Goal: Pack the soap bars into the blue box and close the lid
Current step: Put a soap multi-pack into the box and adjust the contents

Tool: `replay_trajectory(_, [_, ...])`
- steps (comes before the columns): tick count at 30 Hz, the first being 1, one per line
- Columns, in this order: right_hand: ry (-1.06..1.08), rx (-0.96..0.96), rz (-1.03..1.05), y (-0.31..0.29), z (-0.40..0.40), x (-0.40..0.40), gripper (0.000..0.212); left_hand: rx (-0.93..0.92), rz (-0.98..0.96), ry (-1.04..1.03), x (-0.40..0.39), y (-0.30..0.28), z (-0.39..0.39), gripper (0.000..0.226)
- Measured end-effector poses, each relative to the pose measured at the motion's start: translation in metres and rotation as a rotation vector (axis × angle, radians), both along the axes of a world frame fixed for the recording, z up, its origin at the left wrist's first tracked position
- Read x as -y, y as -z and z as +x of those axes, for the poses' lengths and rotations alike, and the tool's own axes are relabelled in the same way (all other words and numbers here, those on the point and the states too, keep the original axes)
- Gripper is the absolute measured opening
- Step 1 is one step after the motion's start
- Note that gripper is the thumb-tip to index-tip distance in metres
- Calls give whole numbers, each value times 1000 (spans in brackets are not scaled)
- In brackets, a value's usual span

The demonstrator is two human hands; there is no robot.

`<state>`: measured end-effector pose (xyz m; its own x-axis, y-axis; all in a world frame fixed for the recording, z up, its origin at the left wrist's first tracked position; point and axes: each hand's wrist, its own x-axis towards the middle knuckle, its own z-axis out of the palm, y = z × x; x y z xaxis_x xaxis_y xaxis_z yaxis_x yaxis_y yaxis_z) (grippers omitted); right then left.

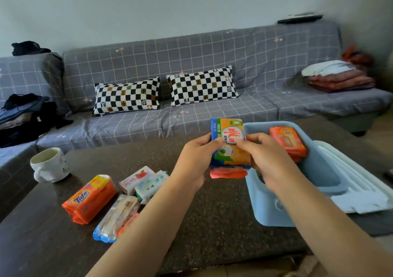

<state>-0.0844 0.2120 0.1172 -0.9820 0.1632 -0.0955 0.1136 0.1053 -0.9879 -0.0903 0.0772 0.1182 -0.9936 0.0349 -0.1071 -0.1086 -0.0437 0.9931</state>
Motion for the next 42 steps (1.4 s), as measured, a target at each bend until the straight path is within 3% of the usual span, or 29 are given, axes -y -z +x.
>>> replay_trajectory(8, [79, 118, 29, 0, -54, -62, 40, 63, 26, 35, -74, 0, -49, 21])
replay_trajectory(15, [104, 276, 75, 11, -114, -90, 43, 125, -71, -19, -122, 25, -110, 31])
replay_trajectory(21, [56, 320, 349, 20, -136, -96, 42, 212, -188, -63, -141, 50, -139, 39])
replay_trajectory(25, [69, 400, 677, 13, -147, -90, 44, 239, -263, -13, -143, 45, -143, 49])
replay_trajectory(30, [58, 384, 749, 15, -157, -88, 48, 202, -324, 20, -145, 36, -142, 41])
replay_trajectory(36, [87, 279, 813, 34, -157, -95, 47, 277, -245, -8, -141, 80, -177, 53])
replay_trajectory(39, [80, 146, 845, 44, -154, -100, 36, 279, -198, 15, -141, 54, -149, 39])
replay_trajectory(41, [18, 104, 878, 46, -151, -103, 31, 298, -141, 14, -138, 44, -138, 43])
replay_trajectory(42, [-43, 85, 911, 46, -150, -104, 30, 282, -146, 15, -136, 39, -133, 33])
